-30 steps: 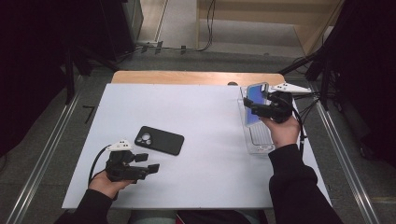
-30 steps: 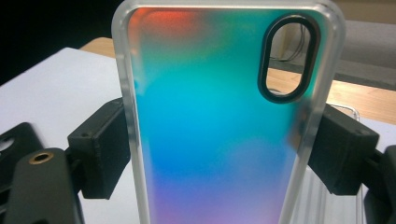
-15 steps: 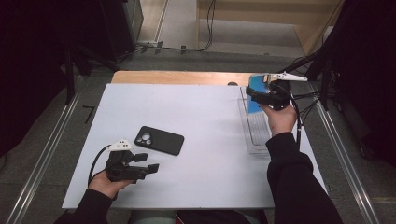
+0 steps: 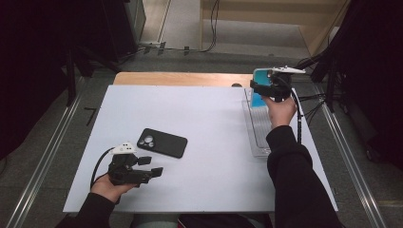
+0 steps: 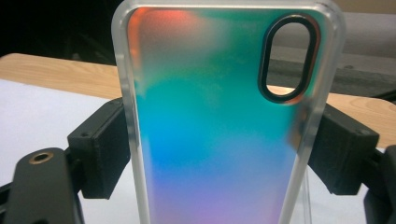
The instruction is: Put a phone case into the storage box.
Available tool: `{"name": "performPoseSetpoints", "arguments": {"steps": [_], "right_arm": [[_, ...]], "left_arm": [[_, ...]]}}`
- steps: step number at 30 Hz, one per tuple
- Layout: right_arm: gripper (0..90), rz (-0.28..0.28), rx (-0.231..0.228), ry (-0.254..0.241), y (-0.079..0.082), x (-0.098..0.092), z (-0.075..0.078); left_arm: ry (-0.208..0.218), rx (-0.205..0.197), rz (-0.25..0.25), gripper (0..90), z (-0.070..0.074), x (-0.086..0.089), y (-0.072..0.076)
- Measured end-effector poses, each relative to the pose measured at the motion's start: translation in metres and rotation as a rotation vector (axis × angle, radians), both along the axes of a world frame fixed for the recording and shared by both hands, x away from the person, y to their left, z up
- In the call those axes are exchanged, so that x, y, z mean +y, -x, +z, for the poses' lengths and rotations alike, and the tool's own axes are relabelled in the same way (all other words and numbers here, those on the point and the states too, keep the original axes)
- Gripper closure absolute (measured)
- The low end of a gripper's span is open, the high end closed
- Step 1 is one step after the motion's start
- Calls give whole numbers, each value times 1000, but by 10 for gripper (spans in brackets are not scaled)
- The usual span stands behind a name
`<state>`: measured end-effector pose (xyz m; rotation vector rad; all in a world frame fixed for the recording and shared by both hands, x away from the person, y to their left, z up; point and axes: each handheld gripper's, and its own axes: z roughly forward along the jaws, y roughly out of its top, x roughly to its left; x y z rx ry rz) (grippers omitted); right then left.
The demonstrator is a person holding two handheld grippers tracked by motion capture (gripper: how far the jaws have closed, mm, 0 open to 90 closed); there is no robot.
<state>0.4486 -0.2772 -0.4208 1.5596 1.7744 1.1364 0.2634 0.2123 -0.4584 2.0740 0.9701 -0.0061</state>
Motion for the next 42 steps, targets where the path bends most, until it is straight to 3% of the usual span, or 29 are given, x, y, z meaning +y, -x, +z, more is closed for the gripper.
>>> {"name": "performPoseSetpoints", "arguments": {"steps": [6, 11, 18, 20, 24, 42], "right_arm": [[149, -36, 20, -28, -11, 0, -15], [148, -61, 32, 13, -22, 2, -26], [147, -90, 63, 18, -32, 1, -39], [146, -86, 61, 7, -34, 2, -39], [145, -88, 50, 45, -36, 4, -37], [91, -62, 71, 22, -37, 7, -40]], "left_arm": [[-6, -1, -1, 281, 0, 0, 0], [-7, -1, -5, 281, 0, 0, 0], [-6, -1, -7, 281, 0, 0, 0], [-6, 0, -6, 281, 0, 0, 0], [-6, 0, -5, 281, 0, -1, 0], [-7, -1, -3, 281, 0, -2, 0]]}}
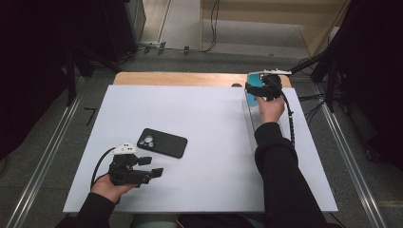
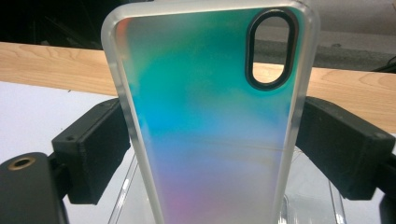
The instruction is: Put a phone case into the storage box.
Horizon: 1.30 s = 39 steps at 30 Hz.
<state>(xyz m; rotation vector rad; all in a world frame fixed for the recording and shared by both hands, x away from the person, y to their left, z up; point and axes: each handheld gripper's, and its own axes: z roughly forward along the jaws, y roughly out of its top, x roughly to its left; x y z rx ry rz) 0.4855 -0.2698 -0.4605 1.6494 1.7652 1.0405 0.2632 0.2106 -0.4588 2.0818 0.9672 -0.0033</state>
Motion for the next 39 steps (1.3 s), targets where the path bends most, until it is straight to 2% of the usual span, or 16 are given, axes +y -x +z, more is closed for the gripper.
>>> {"name": "performPoseSetpoints", "arguments": {"steps": [4, 7, 14, 20, 22, 25, 28, 31, 37, 39], "right_arm": [[72, -3, -3, 5, 0, -1, 1], [7, -10, 8, -5, 0, -2, 1], [7, 6, 6, -21, 4, -4, 4], [7, 22, 6, -10, 9, -6, 9], [7, 27, 19, -21, 11, -6, 12], [7, 41, 53, -80, 17, -6, 16], [8, 65, 68, -108, 23, -8, 21], [10, 119, 97, -132, 29, -8, 25], [11, 190, 107, -121, 45, -4, 35], [56, 216, 112, -124, 51, -3, 38]], "left_arm": [[-4, 3, 1, 282, 0, 0, 0], [-5, 2, 0, 282, 0, 0, 0], [-9, 1, -4, 281, -1, 0, -1], [-12, 6, 0, 281, -1, -1, -1], [-10, 12, 3, 281, -1, -1, -2], [-12, 25, 9, 281, -1, -1, -3], [-10, 35, 11, 281, -1, 0, -3], [-7, 40, 15, 281, -1, 0, -4], [-5, 56, 20, 281, 0, 0, -7], [-2, 60, 23, 280, 0, 0, -7]]}}
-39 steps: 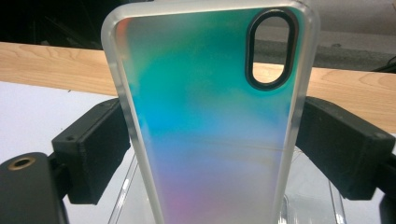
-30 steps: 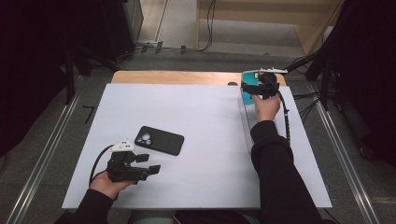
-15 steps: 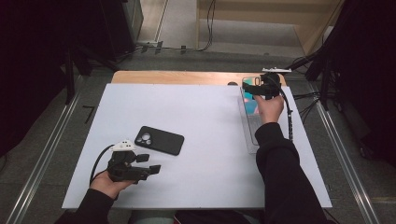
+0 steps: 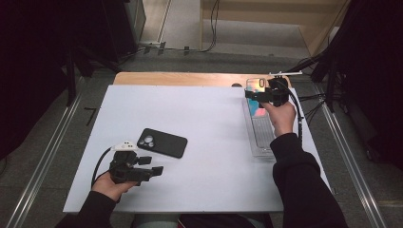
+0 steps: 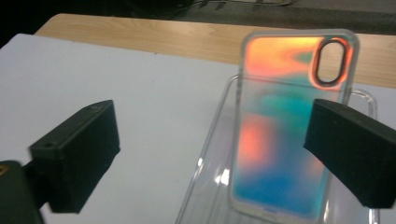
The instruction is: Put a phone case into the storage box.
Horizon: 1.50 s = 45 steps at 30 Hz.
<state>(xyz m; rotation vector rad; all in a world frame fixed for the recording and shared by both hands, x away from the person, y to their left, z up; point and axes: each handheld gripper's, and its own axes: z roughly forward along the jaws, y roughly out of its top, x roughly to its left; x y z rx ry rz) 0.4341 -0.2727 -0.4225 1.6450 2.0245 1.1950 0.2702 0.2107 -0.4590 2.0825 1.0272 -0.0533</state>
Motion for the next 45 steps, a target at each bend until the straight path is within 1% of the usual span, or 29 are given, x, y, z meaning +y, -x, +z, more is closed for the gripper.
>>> {"name": "performPoseSetpoints", "arguments": {"steps": [1, 3, 9, 12, 15, 19, 21, 22, 23, 24, 27, 29, 33, 35, 39, 40, 42, 45], "right_arm": [[64, 24, 3, 0, 4, 1, 2], [64, 53, 2, 0, 10, 4, 3], [65, 130, 1, -11, 32, 10, 7], [65, 159, -1, -22, 41, 11, 8], [65, 187, -13, -19, 51, 13, 9], [65, 200, -24, -10, 67, 17, 9], [65, 226, -16, -18, 75, 19, 8], [65, 242, -20, -19, 79, 20, 8], [73, 253, -22, -16, 83, 21, 9], [133, 262, -24, -14, 87, 22, 9], [141, 284, -28, -27, 97, 23, 9], [141, 305, -27, -26, 103, 24, 8], [147, 351, -20, -21, 116, 29, 6], [207, 376, -20, -23, 123, 31, 4], [214, 418, -24, 5, 134, 37, 0], [217, 425, -24, 6, 137, 38, -1], [218, 438, -24, 1, 142, 39, -3], [221, 449, -22, -3, 149, 40, -7]], "left_arm": [[0, 2, 0, 281, 0, 0, 0], [1, 2, 0, 280, 0, 0, -1], [1, 5, 1, 280, 1, -1, -3], [2, 2, -2, 280, 1, -1, -4], [1, 5, -1, 280, 2, -1, -5], [2, 3, -4, 280, 3, -1, -7], [6, 4, -5, 280, 4, -1, -8], [5, 5, -7, 280, 4, -1, -8], [8, 7, -9, 280, 4, -1, -8], [8, 6, -14, 280, 5, -1, -8], [21, 6, -20, 280, 6, -2, -8], [28, 5, -23, 280, 7, -3, -8], [25, 5, -34, 280, 7, -4, -9], [36, 6, -38, 280, 7, -4, -9], [35, 10, -51, 280, 8, -5, -8], [41, 9, -52, 280, 8, -5, -8], [36, 7, -59, 280, 9, -6, -7], [39, 6, -69, 280, 8, -7, -5]]}}
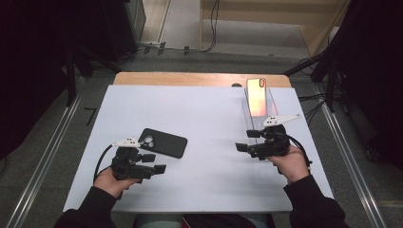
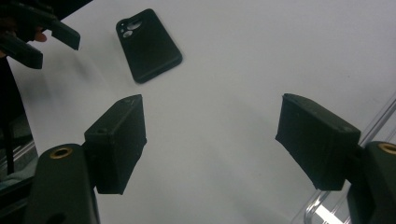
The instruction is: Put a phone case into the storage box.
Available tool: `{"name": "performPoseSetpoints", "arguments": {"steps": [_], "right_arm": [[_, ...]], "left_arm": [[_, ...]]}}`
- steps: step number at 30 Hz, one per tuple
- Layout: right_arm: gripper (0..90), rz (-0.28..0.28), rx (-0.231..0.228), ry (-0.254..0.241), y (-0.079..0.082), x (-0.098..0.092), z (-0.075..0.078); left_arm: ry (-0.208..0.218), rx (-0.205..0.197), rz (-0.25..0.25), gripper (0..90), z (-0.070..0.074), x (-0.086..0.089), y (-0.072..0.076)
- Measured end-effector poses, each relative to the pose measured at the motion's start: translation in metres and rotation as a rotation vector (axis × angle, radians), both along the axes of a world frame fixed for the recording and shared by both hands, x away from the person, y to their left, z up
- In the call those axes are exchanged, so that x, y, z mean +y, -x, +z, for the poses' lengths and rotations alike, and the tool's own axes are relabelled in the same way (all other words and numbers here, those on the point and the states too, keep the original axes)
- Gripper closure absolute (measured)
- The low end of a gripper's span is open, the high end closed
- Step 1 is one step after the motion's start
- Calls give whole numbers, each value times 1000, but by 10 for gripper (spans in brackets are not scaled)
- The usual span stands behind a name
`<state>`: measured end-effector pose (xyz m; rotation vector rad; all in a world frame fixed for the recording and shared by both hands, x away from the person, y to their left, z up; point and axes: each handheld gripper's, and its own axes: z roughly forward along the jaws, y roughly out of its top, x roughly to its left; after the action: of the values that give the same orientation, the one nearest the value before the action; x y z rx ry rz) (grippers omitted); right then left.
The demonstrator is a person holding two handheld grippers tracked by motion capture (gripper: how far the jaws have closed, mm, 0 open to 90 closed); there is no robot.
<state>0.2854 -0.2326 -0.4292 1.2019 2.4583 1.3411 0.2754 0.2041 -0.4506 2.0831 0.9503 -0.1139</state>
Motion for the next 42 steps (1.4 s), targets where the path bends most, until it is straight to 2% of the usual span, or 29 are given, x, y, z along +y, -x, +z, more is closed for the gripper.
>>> {"name": "performPoseSetpoints", "arguments": {"steps": [9, 18, 23, 37, 40, 42], "right_arm": [[221, 50, -3, 23, 21, 2, -15], [220, 68, 18, 39, 36, -4, -34], [220, 76, 42, 43, 39, -5, -44], [220, 87, 63, 52, 39, -4, -48], [176, 90, 71, 17, 38, -4, -45], [166, 84, 66, 16, 38, -1, -44]], "left_arm": [[12, -12, -22, 280, 0, 0, 4], [14, -16, -36, 281, -1, 0, 7], [9, -12, -37, 280, -2, 0, 7], [9, -8, -37, 281, -2, 0, 7], [8, -7, -36, 281, -2, 0, 7], [9, -5, -27, 280, -2, 1, 6]]}}
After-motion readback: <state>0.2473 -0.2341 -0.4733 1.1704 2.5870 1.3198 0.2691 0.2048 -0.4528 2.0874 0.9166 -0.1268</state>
